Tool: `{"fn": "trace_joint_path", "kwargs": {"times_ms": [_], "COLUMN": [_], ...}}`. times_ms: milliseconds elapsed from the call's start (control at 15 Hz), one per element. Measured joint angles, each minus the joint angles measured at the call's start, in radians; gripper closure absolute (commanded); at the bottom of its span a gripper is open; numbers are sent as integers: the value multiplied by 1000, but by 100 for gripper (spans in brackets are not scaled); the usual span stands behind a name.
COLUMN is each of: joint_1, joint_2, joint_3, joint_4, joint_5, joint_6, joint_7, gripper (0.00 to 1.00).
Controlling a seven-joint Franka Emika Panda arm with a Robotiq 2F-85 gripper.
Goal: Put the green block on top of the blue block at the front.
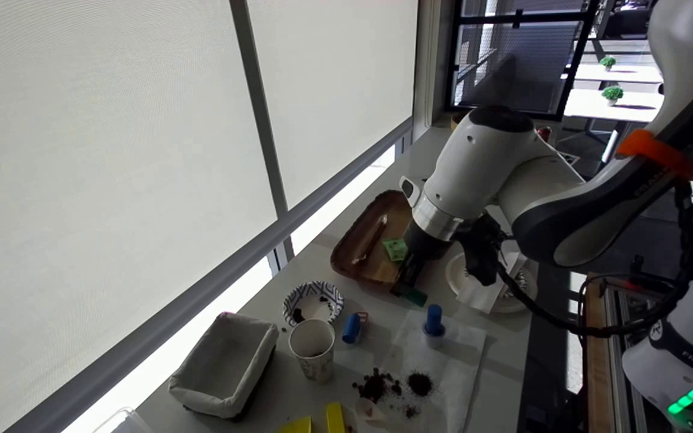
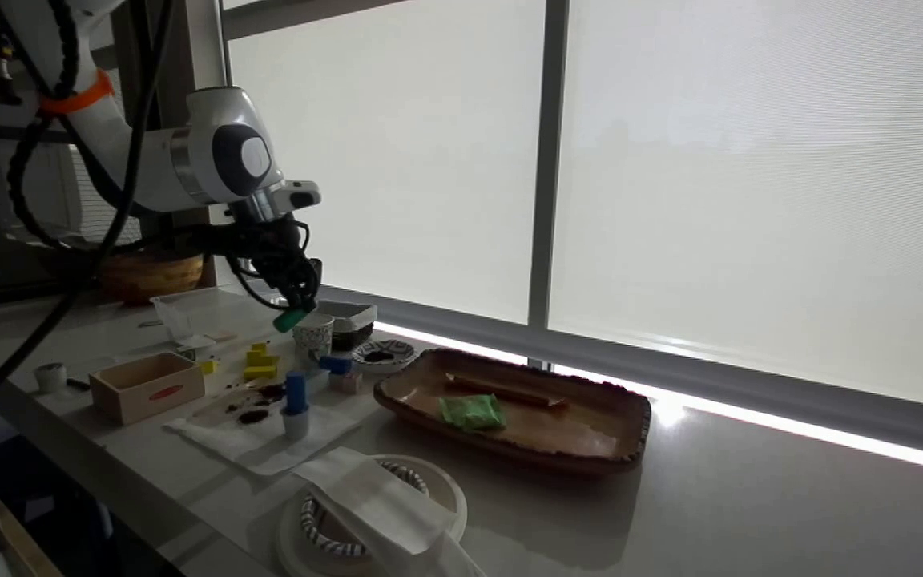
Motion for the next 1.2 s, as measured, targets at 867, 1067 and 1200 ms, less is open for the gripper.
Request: {"fn": "trace_joint_path", "kwargs": {"times_ms": [867,1067,1200], "joint_1": [-353,-479,-531], "joint_2": [-168,-160,-156], "joint_3": [185,246,271], "joint_4": [-60,-59,-59], "joint_5": [-620,-721,-741], "joint_6": [578,710,761], "joint_7": [399,378,361], "gripper": [92,92,67]}}
